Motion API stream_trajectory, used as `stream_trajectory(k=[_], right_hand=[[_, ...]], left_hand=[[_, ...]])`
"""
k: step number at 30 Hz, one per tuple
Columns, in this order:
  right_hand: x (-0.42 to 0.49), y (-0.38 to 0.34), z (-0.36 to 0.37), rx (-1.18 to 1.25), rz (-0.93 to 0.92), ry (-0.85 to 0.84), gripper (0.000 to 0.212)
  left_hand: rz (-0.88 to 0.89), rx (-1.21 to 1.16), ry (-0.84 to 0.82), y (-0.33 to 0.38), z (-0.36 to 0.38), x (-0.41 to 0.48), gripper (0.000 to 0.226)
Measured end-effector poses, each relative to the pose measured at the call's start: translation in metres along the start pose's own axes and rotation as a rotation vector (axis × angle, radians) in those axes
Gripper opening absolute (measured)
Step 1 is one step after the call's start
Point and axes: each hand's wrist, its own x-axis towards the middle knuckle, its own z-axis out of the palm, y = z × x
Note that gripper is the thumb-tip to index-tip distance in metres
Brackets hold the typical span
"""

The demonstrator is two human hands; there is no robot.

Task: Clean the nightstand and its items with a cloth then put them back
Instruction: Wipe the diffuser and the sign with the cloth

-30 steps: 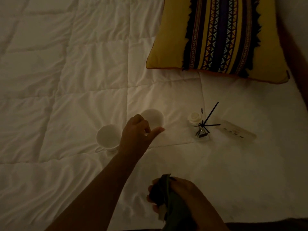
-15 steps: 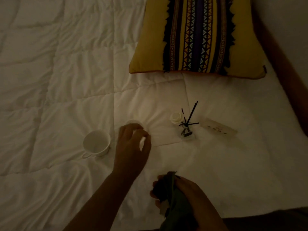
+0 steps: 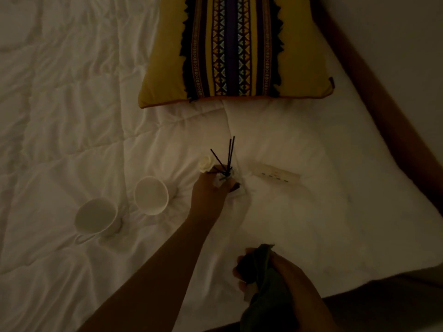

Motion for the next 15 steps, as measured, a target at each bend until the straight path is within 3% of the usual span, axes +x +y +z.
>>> stream_trajectory(k=[1,3,5,9,12,15], right_hand=[[0.006,0.002,0.001,-0.016,-0.025,-0.004,0.029],[0.013,0.002,0.004,-0.232,-0.146,0.164,0.014],[0.024,0.0,0.007,-0.331,-0.288,0.343,0.009],[0.029,-0.023,0.027,-0.484,-0.62,0.496,0.007],[0.035,-0.035,0.046,-0.553,-0.861,0.503,0.04],[0.037,-0.046,0.067,-0.648,-1.012,0.474,0.042]], left_hand=[[0.024,0.006,0.003,0.001,0.001,-0.001,0.02],[0.052,0.056,0.007,0.0,0.003,-0.003,0.018],[0.049,0.142,0.047,0.001,0.0,-0.007,0.015],[0.092,0.146,0.002,0.019,-0.017,-0.028,0.013],[0.142,0.105,-0.017,0.04,-0.033,-0.048,0.014],[0.17,0.06,-0.069,0.054,-0.05,-0.063,0.018]])
